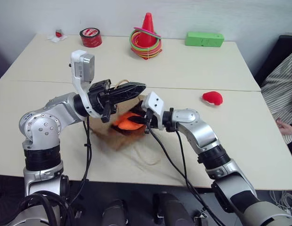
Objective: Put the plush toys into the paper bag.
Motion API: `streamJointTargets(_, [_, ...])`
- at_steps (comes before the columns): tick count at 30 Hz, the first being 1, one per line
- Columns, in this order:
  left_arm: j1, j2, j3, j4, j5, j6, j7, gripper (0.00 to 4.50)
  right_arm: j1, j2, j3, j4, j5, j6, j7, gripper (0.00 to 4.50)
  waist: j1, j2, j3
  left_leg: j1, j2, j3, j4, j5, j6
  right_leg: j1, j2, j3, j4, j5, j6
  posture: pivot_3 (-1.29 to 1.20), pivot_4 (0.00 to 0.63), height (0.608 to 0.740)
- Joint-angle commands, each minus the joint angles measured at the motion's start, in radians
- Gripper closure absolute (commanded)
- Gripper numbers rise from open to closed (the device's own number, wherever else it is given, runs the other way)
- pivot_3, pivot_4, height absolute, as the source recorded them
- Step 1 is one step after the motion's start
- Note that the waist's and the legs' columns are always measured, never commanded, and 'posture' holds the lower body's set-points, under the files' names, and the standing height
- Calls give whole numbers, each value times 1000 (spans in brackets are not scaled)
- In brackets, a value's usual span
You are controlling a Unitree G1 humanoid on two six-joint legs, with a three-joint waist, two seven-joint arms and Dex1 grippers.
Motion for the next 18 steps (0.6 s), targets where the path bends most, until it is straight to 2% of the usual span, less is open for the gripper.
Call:
streamJointTargets(1, [0, 11, 33, -22, -38, -12, 9, 4500, -44, 5, -40, -2, 14, -7, -3, 4404, -2, 0, 0, 0, 0, 0, 0, 0, 0, 0, 0, 0, 0, 0, 0, 0, 150, 740])
streamJointTargets(4, [-1, 1, 30, -18, -47, -14, 17, 4500, -67, 33, -31, 14, -2, 1, -26, 4404, -4, 0, 0, 0, 0, 0, 0, 0, 0, 0, 0, 0, 0, 0, 0, 0, 150, 740])
streamJointTargets(7, [-7, -35, 18, -2, -37, -36, 29, 4500, -54, 84, 45, 19, -52, 11, -49, 4404, -4, 0, 0, 0, 0, 0, -1, 0, 0, 0, 0, 0, 0, 0, 0, 0, 150, 740])
streamJointTargets(10, [8, -62, 18, 14, 3, -90, 28, 4500, -26, 115, 104, 73, -122, -54, -81, 4404, -8, 0, 0, 0, 0, 0, -1, 0, -1, 0, 0, 0, 0, 0, 0, 0, 150, 740])
streamJointTargets(13, [33, -64, -2, 29, 30, -117, -7, 4500, -10, 159, 60, 138, -96, -104, -107, 4404, -9, 0, 0, 0, 0, 0, -1, 0, 0, 0, 0, 0, 0, 0, 0, 0, 150, 740])
streamJointTargets(18, [34, -69, -21, 54, 67, -167, -40, 4500, -6, 151, 37, 125, -75, -152, -58, 2677, -9, 0, 0, 0, -1, 0, 0, 0, 0, 0, -1, 0, 0, 0, 0, 0, 150, 740])
